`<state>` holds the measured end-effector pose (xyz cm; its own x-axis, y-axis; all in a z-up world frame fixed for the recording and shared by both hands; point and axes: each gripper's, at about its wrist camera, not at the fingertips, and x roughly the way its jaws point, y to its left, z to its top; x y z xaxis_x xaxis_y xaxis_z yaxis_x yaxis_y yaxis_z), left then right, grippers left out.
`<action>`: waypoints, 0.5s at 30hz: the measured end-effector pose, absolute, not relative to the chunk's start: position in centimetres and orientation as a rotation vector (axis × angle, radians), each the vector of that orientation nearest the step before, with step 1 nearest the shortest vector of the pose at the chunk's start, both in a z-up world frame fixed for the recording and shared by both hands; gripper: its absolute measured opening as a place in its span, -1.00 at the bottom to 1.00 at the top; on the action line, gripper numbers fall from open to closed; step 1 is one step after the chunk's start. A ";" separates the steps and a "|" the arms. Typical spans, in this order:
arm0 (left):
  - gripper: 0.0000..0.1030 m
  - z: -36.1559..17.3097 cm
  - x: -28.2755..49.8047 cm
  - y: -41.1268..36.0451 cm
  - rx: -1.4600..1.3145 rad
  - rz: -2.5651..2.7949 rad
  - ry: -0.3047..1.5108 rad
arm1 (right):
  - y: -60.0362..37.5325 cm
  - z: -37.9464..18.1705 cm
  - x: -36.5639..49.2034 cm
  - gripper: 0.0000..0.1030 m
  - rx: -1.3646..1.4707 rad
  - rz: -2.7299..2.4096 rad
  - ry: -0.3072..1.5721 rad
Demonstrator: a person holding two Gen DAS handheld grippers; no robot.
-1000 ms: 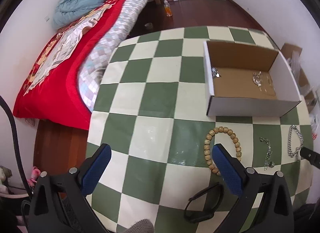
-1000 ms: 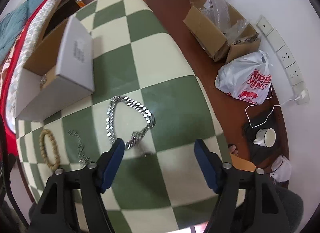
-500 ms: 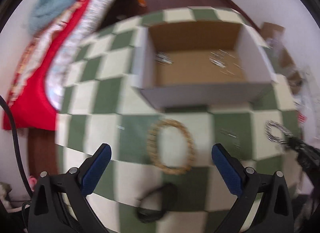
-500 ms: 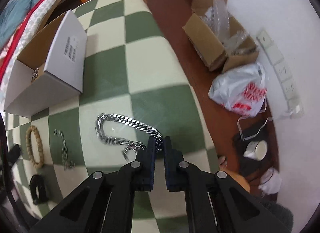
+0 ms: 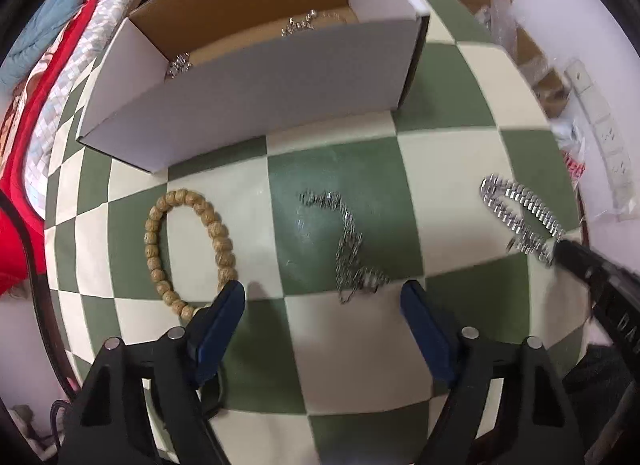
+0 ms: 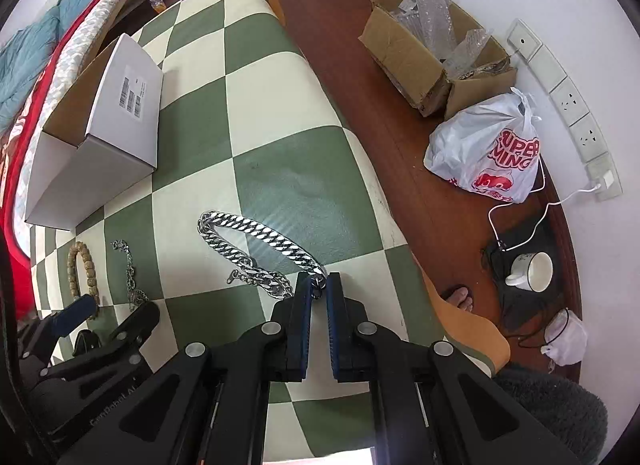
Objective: Organize jewelry
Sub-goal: 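Grasp a thin silver chain with the left tool while the right tool holds the bracelet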
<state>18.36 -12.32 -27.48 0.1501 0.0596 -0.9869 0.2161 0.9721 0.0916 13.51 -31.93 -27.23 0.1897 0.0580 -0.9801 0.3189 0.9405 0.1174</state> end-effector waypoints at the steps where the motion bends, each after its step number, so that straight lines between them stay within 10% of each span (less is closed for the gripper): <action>1: 0.52 -27.5 18.4 -12.4 0.228 -0.117 1.420 | -32.0 -27.3 13.6 -0.85 0.327 -0.188 1.375; 7: 0.10 -27.2 18.4 -12.9 0.197 -0.163 1.401 | -32.0 -27.3 14.0 -0.85 0.323 -0.191 1.378; 11: -0.82 -26.7 18.0 -14.4 0.190 -0.203 1.393 | -31.8 -27.3 14.1 -0.85 0.316 -0.195 1.381; 15: -0.83 -26.6 18.7 -14.8 0.182 -0.205 1.394 | -31.9 -27.3 14.0 -0.85 0.329 -0.192 1.382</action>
